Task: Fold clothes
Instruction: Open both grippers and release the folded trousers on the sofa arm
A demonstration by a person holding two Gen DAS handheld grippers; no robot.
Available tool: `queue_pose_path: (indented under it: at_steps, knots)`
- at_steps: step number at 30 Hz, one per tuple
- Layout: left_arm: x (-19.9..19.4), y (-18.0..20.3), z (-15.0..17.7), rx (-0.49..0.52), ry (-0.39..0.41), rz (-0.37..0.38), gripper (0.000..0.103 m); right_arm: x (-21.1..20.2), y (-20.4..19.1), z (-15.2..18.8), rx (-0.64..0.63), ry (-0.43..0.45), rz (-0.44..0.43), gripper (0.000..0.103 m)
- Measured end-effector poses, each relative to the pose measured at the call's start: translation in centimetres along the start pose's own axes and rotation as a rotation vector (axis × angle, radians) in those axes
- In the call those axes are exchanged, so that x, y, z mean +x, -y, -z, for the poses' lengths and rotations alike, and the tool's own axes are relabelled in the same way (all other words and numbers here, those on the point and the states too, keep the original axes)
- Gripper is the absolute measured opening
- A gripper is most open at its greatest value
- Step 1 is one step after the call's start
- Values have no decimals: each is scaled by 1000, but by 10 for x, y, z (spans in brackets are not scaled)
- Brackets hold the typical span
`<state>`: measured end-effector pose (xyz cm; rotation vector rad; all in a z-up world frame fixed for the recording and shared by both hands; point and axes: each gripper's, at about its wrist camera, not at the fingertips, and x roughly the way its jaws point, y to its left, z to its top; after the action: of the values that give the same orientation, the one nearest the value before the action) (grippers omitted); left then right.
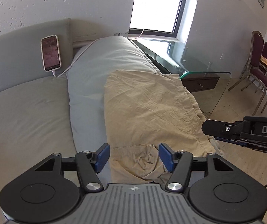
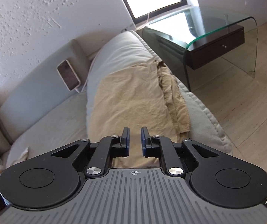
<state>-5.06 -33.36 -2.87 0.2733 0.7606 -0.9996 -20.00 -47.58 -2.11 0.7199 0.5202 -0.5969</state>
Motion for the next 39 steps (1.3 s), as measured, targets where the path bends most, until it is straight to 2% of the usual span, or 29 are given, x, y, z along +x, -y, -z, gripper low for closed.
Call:
queue_pose_path:
  at_steps: [3, 6, 8, 10, 12, 14, 17, 22, 26, 39]
  knots:
    - [-30, -4, -4, -15, 16, 12, 67, -30, -17, 1, 15, 5, -67, 41]
    - [-59, -6, -6, -6, 34, 53, 81, -60, -34, -1, -2, 15, -80, 48]
    - [-73, -7, -4, -9, 36, 79, 95, -80, -42, -3, -6, 13, -78, 48]
    - [-82, -7, -2, -25, 26, 86, 102, -98, -46, -2, -15, 10, -50, 53]
    - [-84, -5, 1, -32, -1, 64, 102, -111, -50, 3, -44, 18, 0, 71]
    - [-80, -1, 5, -15, -31, 42, 102, -120, -55, 9, -87, 27, 67, 82]
    - [-78, 4, 10, -15, -51, 4, 102, -124, -58, 15, -103, 10, 119, 90]
    - [-85, 13, 17, -3, -26, -4, 102, -126, -61, 21, -134, -34, 161, 92]
    - [-83, 18, 20, 0, -35, -11, 102, -125, -66, 24, -176, -34, 203, 94]
    - [-71, 27, 25, 15, -62, -10, 102, -112, -63, 32, -198, -60, 240, 94]
